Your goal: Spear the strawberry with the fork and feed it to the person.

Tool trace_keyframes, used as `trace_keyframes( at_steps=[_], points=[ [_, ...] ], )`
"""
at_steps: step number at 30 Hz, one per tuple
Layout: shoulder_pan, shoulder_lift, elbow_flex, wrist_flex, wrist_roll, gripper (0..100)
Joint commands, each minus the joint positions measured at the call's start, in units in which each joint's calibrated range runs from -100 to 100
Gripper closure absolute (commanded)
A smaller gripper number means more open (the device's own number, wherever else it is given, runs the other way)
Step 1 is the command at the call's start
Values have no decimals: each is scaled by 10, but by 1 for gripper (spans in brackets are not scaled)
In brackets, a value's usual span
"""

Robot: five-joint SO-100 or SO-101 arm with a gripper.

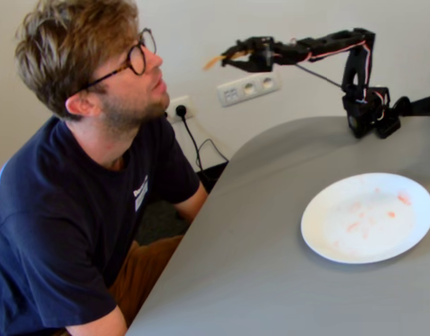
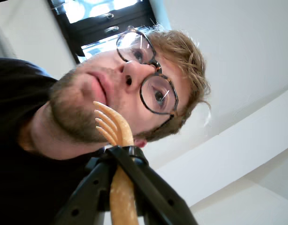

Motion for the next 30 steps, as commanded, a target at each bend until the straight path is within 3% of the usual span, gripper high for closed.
trace_keyframes(
  at_steps=[1, 6, 10, 12, 15, 16, 19, 22, 30],
  points=[
    [-20, -181, 155, 3, 3, 99],
    [-62, -390, 393, 7, 4, 99],
    [-150, -682, 665, 9, 5, 99],
    [-186, -703, 728, 31, 10, 99],
    [-265, -683, 728, 159, 14, 99],
    [-334, -686, 728, 279, 15, 99],
    [-439, -686, 728, 432, 14, 99],
    [-481, -677, 728, 494, 9, 99],
    [-484, -677, 728, 588, 9, 99]
  ],
)
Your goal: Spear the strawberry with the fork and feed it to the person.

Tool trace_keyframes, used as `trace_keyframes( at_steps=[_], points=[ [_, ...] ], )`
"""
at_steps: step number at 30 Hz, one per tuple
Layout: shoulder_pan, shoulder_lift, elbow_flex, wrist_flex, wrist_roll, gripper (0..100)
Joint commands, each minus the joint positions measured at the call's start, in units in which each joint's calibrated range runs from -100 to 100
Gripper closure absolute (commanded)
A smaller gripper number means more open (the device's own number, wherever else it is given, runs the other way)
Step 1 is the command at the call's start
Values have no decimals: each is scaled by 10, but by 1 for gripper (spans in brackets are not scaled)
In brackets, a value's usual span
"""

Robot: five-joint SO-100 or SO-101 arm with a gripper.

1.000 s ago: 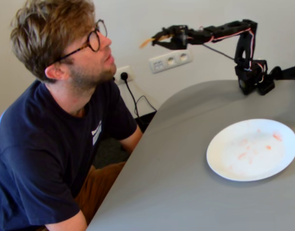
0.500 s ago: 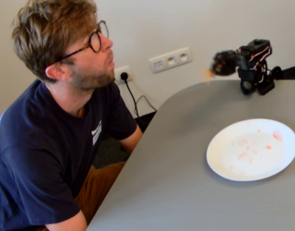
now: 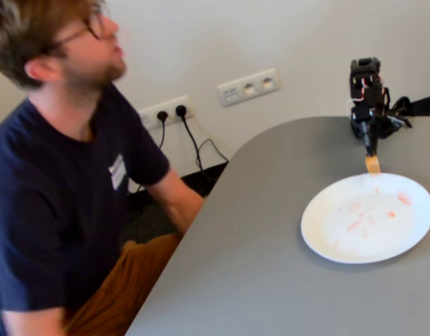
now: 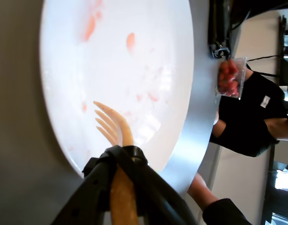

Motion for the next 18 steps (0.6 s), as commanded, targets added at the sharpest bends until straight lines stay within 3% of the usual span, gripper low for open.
trace_keyframes(
  at_steps=[1, 14, 15, 17, 18],
  points=[
    [1, 1, 1, 11, -2, 99],
    [5, -6, 1, 27, 3, 99],
    [6, -7, 1, 27, 9, 99],
    [2, -8, 1, 25, 90, 99],
    [0, -6, 1, 26, 99, 99]
  ],
)
